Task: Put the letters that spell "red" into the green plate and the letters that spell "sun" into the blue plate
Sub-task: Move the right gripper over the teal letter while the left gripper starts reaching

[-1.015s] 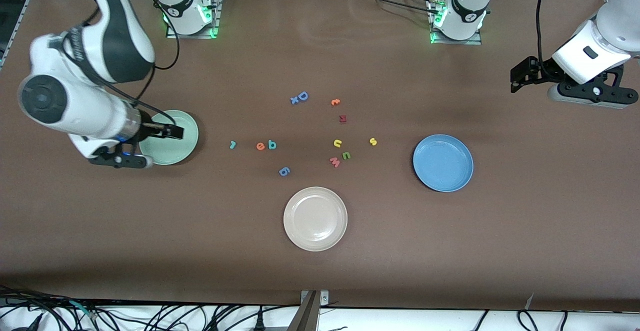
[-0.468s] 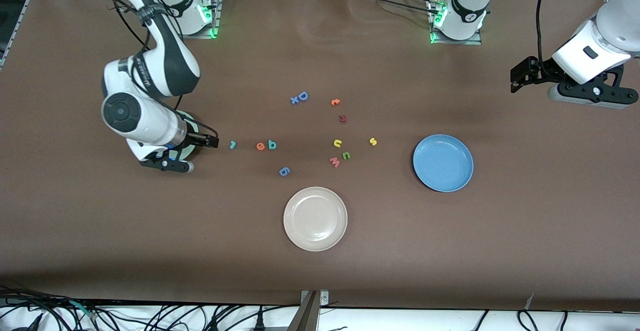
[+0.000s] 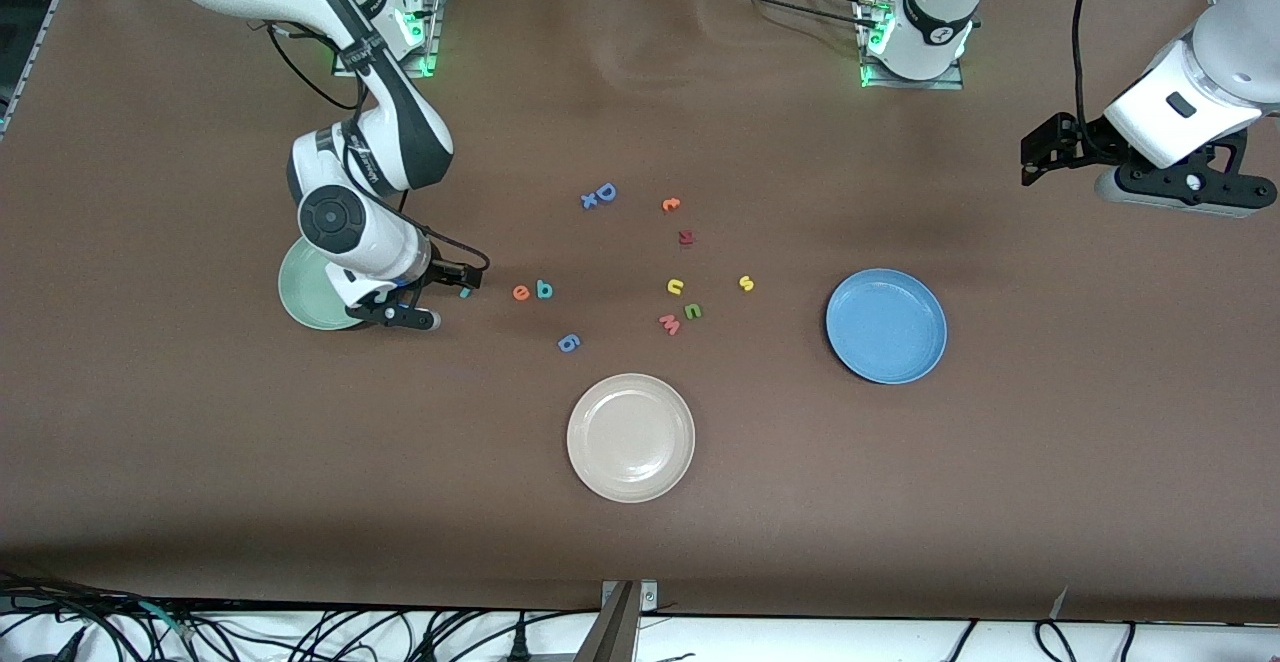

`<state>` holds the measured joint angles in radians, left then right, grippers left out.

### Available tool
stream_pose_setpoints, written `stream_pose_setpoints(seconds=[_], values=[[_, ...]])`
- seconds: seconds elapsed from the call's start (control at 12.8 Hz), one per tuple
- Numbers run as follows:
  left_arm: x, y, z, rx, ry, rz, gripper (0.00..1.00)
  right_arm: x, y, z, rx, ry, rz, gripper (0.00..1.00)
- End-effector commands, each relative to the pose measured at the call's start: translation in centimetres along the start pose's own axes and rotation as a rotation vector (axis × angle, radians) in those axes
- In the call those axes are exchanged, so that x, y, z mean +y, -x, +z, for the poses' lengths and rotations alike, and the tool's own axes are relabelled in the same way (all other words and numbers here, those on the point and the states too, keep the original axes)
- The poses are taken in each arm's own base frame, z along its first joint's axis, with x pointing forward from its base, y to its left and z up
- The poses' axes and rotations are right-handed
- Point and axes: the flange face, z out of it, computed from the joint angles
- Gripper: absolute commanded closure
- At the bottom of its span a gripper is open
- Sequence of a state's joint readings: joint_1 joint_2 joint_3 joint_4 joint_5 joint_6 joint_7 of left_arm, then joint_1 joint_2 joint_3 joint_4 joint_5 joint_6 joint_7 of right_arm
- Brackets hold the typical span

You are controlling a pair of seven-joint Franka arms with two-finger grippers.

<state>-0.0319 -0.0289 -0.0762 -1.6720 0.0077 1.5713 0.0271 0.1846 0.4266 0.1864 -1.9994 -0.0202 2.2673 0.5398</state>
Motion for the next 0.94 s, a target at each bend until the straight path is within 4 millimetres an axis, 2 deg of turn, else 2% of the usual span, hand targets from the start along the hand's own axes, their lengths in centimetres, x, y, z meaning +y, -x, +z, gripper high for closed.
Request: stream_pose_setpoints(seconds=[0.0, 0.23, 0.31, 0.47, 0.78, 0.86], values=[[0.2, 0.5, -0.3, -0.01, 0.018, 0.024, 0.0, 0.2, 0.0, 2.5, -0.003, -0.005, 0.013, 0.01], [0.9, 0.4, -0.1, -0.016, 0.019, 0.037, 0.0, 0.3, 0.4, 5.2, 0.026, -0.031, 0.013, 0.02], [1.1, 0.2, 0.2, -0.027, 0.021, 0.041, 0.0, 0.5, 0.4, 5.8, 0.023, -0.03, 0.014, 0.07], [2.6, -0.5, 0.2, -0.024, 0.021, 0.064, 0.0, 0.5, 0.4, 6.0, 0.022, -0.03, 0.015, 0.24], [3.1, -0.9, 0.2, -0.027, 0.021, 0.075, 0.0, 0.4, 0.4, 6.6, 0.026, -0.035, 0.017, 0.36], [3.1, -0.8, 0.1, -0.033, 0.021, 0.076, 0.0, 0.4, 0.3, 6.5, 0.027, -0.036, 0.017, 0.43]])
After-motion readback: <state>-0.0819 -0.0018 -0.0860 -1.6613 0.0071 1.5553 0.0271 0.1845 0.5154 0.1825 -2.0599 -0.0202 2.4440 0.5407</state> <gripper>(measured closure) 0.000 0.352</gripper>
